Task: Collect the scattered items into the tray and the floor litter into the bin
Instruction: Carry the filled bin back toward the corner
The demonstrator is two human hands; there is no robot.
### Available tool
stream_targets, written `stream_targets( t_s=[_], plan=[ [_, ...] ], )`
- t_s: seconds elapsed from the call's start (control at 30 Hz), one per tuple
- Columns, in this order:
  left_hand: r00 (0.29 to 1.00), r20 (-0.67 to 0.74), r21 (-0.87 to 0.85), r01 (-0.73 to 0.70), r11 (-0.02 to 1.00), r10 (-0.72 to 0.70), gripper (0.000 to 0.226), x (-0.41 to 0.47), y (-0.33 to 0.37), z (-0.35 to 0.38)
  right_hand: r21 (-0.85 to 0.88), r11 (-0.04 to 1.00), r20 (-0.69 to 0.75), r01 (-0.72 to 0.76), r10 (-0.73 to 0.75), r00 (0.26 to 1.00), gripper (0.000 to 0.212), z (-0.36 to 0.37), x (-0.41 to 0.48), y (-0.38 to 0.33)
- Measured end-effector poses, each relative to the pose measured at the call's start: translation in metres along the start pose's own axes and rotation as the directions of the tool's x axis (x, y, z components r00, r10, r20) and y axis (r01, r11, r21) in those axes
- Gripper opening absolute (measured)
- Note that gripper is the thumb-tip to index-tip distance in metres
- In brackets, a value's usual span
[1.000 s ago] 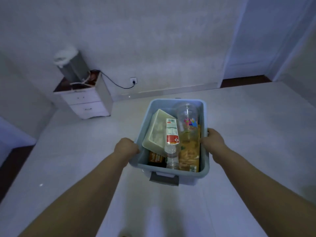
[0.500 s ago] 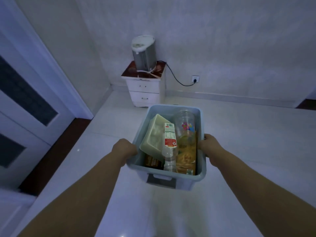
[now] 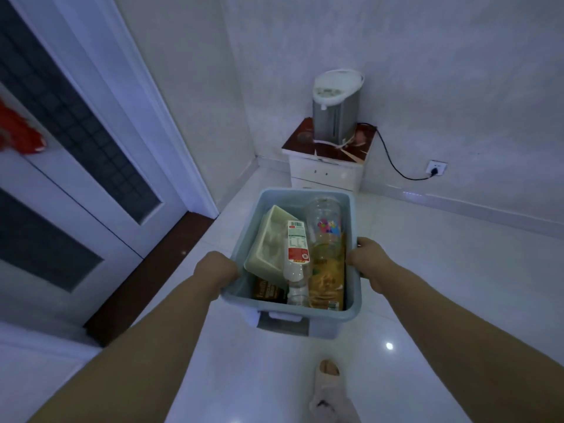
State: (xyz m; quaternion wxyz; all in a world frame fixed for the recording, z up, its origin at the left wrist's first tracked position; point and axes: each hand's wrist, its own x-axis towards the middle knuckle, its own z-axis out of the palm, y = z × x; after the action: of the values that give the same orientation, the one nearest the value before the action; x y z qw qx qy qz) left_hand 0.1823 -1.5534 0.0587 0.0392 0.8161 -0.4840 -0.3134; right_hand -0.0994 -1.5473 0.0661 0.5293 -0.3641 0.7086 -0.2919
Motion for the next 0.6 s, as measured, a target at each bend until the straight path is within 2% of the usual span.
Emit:
stream_targets(
  t_s=[0.03,0.1,0.3,0.47,0.6],
  plan=[
    [1.0,-0.006,0.033,0.016,0.999,-0.016,0.024,0.015,0.006,-0.008,0.004,1.0,0.021,0.004,-0.004,1.0,0.037,0.006,0.017,-0.016],
    [0.998,-0.021,0.1,0.053,0.994,-0.051,0.023,0.043,0.019,-0.028,-0.008,1.0,0.054,-0.001,0.002,0.999,0.036,0.018,0.046,-0.048],
    [0.983,-0.058,-0.079,0.172,0.982,-0.176,0.031,0.136,0.031,-0.08,-0.067,0.997,0.161,0.027,-0.016,0.987,0.032,0.06,0.127,-0.145],
    [0.977,-0.047,-0.055,0.207,0.977,-0.209,0.03,0.211,0.033,-0.122,-0.099,0.993,0.206,0.062,-0.04,0.978,0.035,0.113,0.192,-0.205],
    [0.976,-0.038,-0.122,0.209,0.97,-0.215,0.024,0.293,0.024,-0.156,-0.128,0.99,0.187,0.063,-0.038,0.982,0.04,0.169,0.248,-0.246]
  ],
)
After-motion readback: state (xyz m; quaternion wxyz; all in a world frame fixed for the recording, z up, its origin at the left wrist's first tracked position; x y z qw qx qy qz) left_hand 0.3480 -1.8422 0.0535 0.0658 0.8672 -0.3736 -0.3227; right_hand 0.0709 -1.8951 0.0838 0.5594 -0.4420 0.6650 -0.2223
